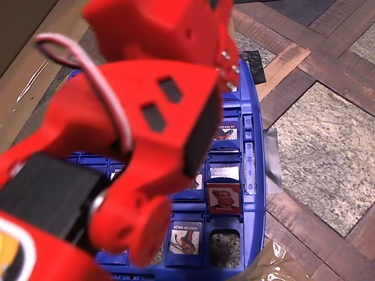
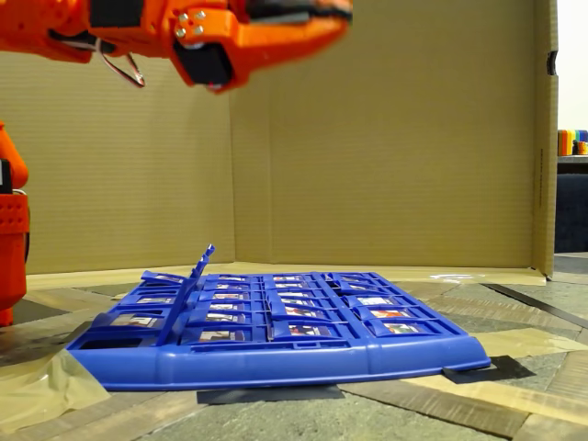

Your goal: Flip A5.

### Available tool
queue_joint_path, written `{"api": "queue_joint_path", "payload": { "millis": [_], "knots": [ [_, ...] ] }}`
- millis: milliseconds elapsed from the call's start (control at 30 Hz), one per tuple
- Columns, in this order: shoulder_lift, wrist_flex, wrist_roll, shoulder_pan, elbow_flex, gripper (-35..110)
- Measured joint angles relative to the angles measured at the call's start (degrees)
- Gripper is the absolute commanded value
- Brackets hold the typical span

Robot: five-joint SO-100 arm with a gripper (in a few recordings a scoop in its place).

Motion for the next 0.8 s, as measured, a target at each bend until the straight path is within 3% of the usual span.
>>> {"api": "queue_joint_path", "payload": {
  "millis": [300, 800],
  "knots": [
    [-7.7, 20.2, -6.2, 1.2, -6.4, 0],
    [-18.5, 45.5, -7.1, 1.2, -15.5, 0]
  ]
}}
